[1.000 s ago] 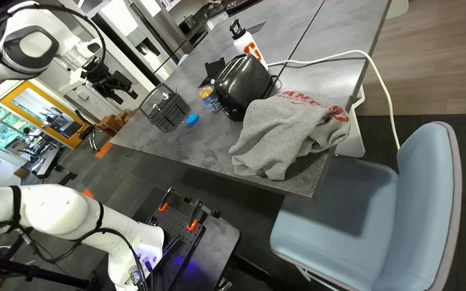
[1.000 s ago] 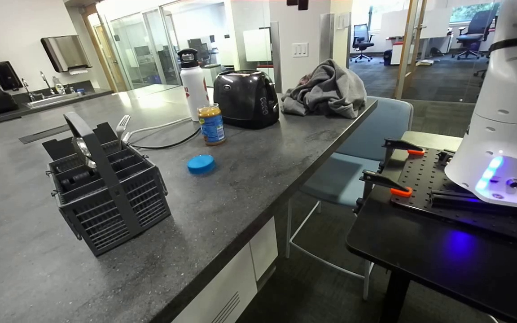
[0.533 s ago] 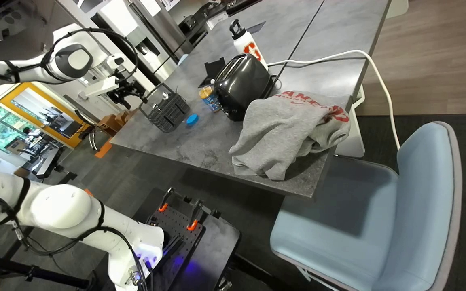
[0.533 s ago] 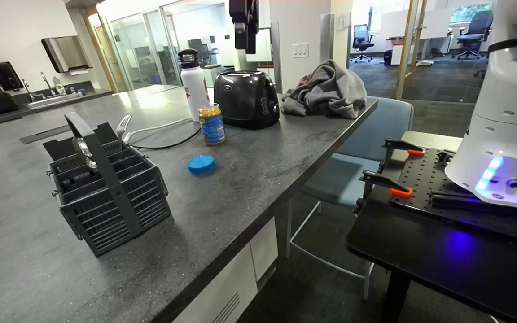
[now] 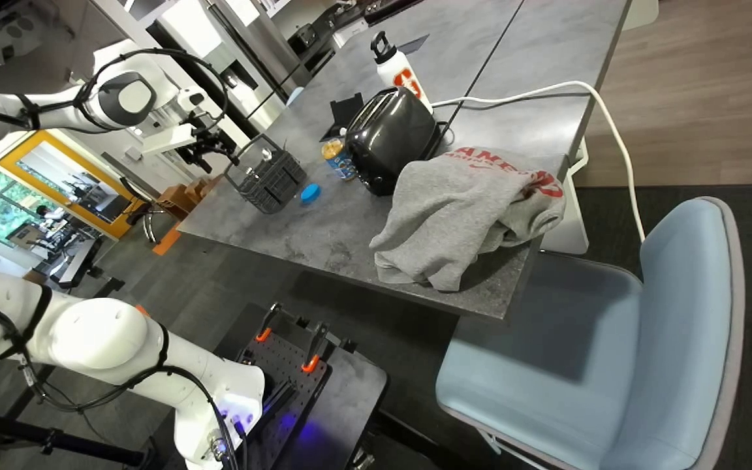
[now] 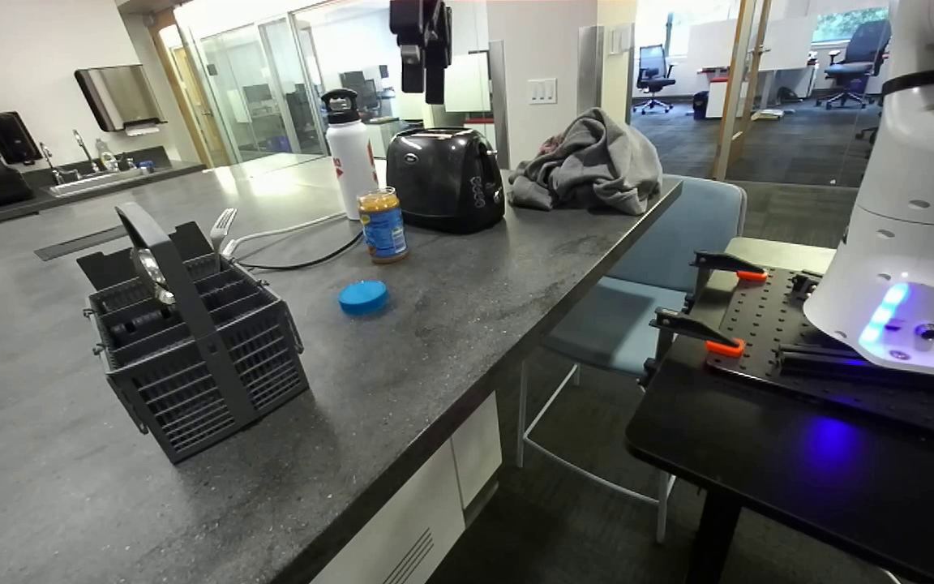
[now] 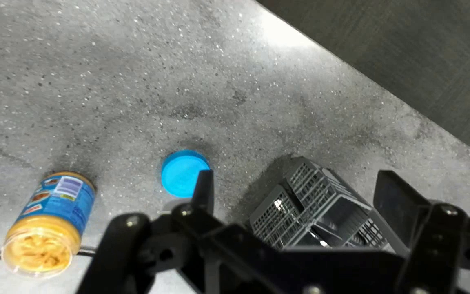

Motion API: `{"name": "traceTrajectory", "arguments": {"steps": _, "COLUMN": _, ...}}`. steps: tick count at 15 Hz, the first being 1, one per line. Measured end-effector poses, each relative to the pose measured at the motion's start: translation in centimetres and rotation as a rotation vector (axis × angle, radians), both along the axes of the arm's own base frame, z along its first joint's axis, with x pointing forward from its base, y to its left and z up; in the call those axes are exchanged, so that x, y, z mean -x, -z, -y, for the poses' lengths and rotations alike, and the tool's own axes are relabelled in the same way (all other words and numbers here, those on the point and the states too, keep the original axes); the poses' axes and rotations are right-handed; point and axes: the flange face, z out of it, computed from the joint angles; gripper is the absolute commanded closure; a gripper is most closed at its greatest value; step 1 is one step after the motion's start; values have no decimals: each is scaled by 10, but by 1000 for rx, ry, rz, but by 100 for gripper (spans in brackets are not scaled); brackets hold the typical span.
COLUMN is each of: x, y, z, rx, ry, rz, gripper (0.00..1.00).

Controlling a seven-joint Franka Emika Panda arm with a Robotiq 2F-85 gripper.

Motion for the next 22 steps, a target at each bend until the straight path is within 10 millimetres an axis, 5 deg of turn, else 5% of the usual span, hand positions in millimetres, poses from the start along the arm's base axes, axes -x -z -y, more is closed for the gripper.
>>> {"name": "traceTrajectory", "arguments": {"steps": 4, "x": -28, "y": 14, "z": -26, "rx": -153, "ry": 104, "rz": 41, "gripper": 0}}
{"name": "traceTrajectory", "arguments": {"steps": 8, "x": -77, "y": 53, "z": -62, "rx": -219, "ry": 157, "rz": 69, "gripper": 0}}
{"name": "traceTrajectory", "arguments": {"steps": 16, "x": -159, "y": 108, "z": -98, "rx": -234, "ry": 139, "rz": 136, "gripper": 0}}
{"name": "traceTrajectory", "arguments": {"steps": 22, "x": -169, "y": 106, "z": -112, "rx": -260, "ry": 124, "rz": 145, "gripper": 0}}
